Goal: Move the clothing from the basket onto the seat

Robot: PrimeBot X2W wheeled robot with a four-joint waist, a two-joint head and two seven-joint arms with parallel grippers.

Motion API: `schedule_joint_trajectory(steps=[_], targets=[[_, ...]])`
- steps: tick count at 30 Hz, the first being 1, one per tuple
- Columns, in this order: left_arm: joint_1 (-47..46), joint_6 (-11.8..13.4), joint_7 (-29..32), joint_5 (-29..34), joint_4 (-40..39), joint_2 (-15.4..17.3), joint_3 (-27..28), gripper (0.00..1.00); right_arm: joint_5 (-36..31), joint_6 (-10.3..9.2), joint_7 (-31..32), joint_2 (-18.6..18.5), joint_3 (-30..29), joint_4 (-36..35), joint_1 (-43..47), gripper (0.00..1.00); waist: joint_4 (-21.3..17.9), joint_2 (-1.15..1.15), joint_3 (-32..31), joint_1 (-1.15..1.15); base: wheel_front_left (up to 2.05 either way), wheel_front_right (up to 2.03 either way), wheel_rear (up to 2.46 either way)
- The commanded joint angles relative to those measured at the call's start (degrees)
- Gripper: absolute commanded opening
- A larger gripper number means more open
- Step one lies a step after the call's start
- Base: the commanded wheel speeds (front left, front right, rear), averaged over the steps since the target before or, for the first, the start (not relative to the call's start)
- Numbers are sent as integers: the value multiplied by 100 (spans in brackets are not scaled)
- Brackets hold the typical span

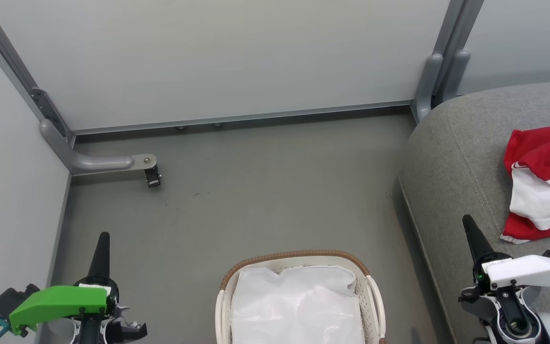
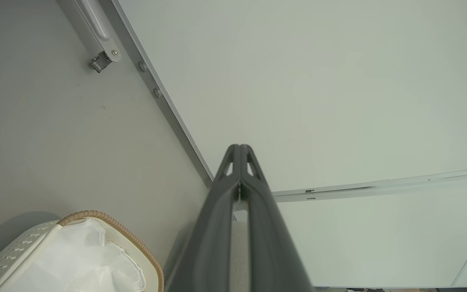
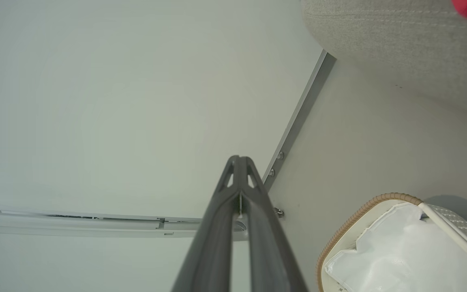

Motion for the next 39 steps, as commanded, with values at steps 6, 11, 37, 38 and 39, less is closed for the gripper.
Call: schedule_joint_trajectory(steps=[6, 11, 37, 38, 39], targets=[[-131, -47, 100, -378, -63, 30, 62, 0, 341, -2, 104, -9, -61, -89, 71, 0, 1, 41, -32, 0, 0, 0, 0], [-143, -53, 162, -594, -81, 31, 92, 0, 553, -2, 162, 0, -91, -108, 88, 0, 2, 44, -57, 0, 0, 0, 0], [-158, -105, 428, -1542, -160, 35, 216, 0, 1443, -3, 416, 37, -211, -204, 137, 0, 6, 54, -180, 0, 0, 0, 0], [-157, -105, 428, -1542, -159, 35, 215, 0, 1438, -3, 416, 37, -211, -204, 136, 0, 6, 54, -180, 0, 0, 0, 0], [-157, -105, 428, -1542, -158, 35, 214, 0, 1438, -3, 416, 37, -211, -203, 136, 0, 6, 54, -180, 0, 0, 0, 0]])
